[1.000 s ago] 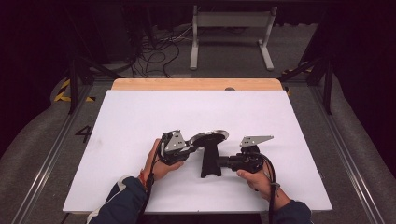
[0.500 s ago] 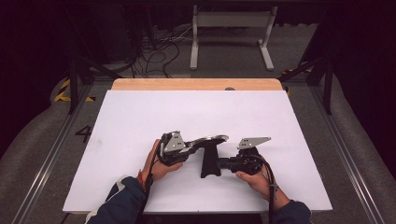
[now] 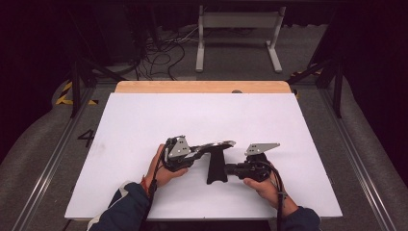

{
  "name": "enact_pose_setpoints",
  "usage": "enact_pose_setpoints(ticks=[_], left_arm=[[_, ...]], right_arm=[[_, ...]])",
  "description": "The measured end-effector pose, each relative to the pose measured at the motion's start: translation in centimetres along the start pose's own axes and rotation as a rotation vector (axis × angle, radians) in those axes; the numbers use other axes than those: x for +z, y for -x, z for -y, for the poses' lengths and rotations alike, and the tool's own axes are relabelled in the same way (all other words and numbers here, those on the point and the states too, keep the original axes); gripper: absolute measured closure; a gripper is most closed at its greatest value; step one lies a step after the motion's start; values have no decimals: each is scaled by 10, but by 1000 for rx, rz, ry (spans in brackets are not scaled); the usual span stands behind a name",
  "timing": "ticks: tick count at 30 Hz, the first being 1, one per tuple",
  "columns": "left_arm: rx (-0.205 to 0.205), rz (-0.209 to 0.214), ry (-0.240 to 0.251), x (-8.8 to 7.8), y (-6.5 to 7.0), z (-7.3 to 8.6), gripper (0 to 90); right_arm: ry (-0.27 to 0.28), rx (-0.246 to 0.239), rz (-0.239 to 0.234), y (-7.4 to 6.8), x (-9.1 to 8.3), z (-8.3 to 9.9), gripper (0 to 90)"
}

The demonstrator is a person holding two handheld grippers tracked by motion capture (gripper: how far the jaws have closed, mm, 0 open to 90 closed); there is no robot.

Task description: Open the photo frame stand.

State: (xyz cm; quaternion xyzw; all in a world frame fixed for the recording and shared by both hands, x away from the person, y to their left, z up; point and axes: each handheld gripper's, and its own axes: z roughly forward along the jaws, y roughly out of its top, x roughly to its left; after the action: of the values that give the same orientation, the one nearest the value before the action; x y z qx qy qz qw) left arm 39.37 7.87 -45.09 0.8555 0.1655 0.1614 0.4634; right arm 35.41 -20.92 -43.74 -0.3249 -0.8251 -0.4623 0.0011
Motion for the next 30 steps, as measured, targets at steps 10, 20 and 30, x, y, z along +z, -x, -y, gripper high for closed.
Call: enact_pose_setpoints(ticks=[10,20,30], left_arm=[[-2,9,-5,0,-1,1,740],[-6,11,-17,2,-2,2,745],[-7,14,-23,3,-3,3,750]], right_arm=[[-1,-8,34,-3,-5,-1,862],[61,-75,151,-20,-22,-7,900],[138,-139,194,-48,-25,-12,900]])
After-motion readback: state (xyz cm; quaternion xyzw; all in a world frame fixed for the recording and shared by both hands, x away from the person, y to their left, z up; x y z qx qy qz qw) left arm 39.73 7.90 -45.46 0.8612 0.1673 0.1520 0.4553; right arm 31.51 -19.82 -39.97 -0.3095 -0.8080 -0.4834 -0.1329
